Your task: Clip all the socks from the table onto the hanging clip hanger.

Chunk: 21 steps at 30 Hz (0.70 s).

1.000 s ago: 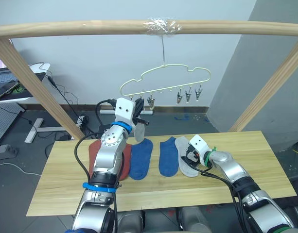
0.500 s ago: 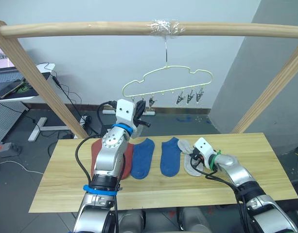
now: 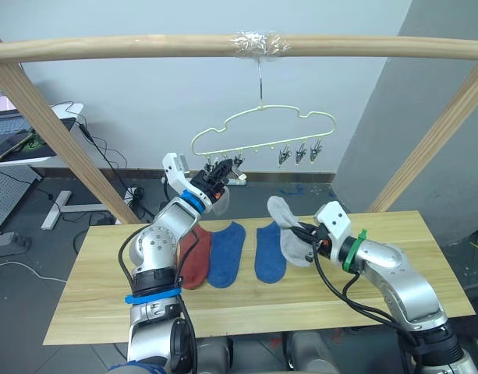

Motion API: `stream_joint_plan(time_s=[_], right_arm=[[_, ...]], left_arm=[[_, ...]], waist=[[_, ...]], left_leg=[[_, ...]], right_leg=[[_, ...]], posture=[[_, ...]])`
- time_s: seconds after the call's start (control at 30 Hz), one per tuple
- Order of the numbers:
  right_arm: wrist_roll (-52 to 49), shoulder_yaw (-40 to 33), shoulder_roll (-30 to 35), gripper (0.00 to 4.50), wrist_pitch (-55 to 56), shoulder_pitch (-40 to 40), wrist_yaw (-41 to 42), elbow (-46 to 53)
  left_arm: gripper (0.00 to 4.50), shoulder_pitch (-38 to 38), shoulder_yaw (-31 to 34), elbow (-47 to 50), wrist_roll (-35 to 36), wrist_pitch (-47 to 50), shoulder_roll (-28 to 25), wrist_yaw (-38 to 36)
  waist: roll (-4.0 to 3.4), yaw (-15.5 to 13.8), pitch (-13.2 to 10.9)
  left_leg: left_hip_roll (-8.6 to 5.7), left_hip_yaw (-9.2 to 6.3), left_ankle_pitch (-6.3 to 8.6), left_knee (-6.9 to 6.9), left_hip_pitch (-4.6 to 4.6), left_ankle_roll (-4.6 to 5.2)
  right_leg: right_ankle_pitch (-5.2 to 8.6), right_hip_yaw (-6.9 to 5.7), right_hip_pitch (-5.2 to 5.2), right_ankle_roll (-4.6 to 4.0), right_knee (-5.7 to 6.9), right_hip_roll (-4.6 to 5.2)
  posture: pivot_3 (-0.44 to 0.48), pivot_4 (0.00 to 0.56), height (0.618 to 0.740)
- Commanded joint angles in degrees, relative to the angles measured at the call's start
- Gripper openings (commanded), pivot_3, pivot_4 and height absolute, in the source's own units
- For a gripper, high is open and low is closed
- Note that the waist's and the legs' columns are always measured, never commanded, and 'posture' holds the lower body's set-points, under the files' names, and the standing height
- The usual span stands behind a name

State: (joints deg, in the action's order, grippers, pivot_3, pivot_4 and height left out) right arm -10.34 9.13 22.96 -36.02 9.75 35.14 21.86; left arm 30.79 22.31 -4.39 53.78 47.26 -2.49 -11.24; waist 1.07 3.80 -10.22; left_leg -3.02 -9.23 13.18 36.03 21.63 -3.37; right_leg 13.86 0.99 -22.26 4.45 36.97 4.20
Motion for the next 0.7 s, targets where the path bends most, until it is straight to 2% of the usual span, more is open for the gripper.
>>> stream_joint_plan(time_s=[0.03, 0.7], right_arm=[[-1.04, 0.71, -1.26, 0.03, -2.24, 1.69, -1.55, 3.2], [-0.48, 3.82, -8.97, 0.03, 0.59, 11.95, -3.36, -6.48]], left_arm=[[0.0, 0.46, -0.06, 2.19, 2.56, 1.78, 0.17, 1.41], [0.0, -2.35, -2.89, 6.03, 3.76, 3.42, -0.33, 1.48]], waist=[[0.0, -0.19, 0.0], [0.0, -0.6, 0.0]], left_leg=[[-0.01, -0.01, 0.0, 0.0, 0.03, 0.0], [0.0, -0.02, 0.0, -0.04, 0.1, -0.02]], right_leg=[[0.0, 0.0, -0.02, 0.0, -0.01, 0.0], [0.0, -0.02, -0.09, -0.03, -0.04, 0.0]], posture=[[-0.096, 0.138, 0.74], [-0.07, 0.119, 0.74]])
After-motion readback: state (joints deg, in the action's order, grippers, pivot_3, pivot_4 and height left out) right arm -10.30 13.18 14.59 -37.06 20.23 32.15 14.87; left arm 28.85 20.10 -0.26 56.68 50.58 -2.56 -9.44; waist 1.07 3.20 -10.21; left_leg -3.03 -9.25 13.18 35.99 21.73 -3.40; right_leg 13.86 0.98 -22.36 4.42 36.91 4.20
